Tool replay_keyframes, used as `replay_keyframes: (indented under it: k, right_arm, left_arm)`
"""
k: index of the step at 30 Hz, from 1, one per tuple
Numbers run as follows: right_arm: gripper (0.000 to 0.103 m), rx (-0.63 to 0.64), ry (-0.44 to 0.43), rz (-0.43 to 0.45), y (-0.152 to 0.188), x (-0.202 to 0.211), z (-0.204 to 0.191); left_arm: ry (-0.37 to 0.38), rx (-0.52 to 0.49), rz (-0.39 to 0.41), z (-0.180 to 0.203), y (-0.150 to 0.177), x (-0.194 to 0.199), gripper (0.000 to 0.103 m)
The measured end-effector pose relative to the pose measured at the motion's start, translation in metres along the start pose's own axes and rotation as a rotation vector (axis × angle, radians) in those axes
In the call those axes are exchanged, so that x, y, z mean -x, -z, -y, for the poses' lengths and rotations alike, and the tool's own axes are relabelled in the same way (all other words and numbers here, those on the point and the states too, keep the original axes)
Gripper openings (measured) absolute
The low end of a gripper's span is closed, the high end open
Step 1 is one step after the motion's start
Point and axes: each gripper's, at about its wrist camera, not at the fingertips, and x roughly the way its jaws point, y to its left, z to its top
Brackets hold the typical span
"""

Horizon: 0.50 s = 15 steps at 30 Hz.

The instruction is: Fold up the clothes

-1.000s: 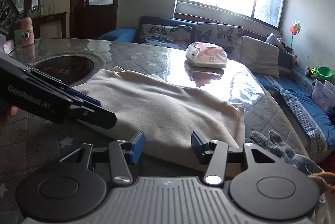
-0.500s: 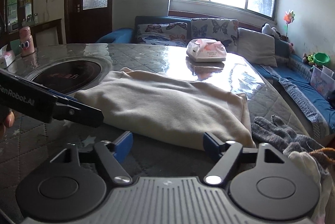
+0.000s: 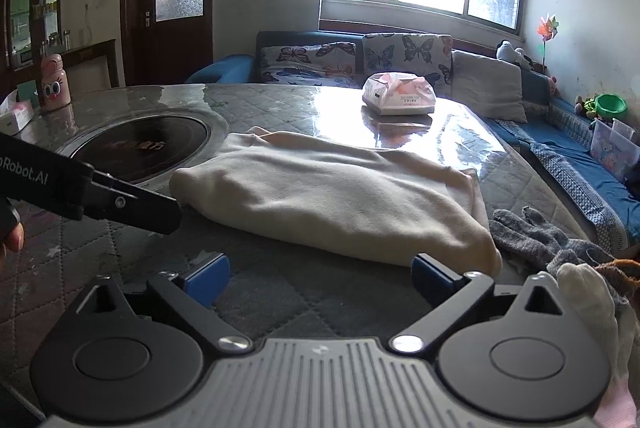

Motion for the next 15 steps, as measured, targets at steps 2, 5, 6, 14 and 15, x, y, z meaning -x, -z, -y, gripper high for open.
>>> replay_keyframes:
  k: [2, 5, 6, 14, 15]
  right_arm:
    - [0.103, -0.008, 0.000, -0.003, 0.000, 0.001, -0.001]
    - [0.103, -0.022, -0.005, -0.008, 0.001, 0.001, -0.002]
    - [0.103, -0.028, -0.007, -0.011, 0.000, 0.002, -0.003]
    - [0.103, -0.038, -0.002, -0.022, 0.001, 0.003, -0.008]
    - [0.103, -0.040, 0.000, -0.023, 0.002, 0.003, -0.008]
  left_arm:
    - [-0.014, -0.002, -0.010, -0.001, 0.002, 0.001, 0.103]
    - [-0.043, -0.014, -0.019, 0.000, 0.006, 0.003, 0.103]
    - [-0.055, -0.018, -0.023, 0.000, 0.007, 0.003, 0.103]
    - [-0.110, -0.043, -0.035, -0.001, 0.013, 0.005, 0.103]
    - [-0.114, -0.045, -0.039, -0.001, 0.013, 0.005, 0.103]
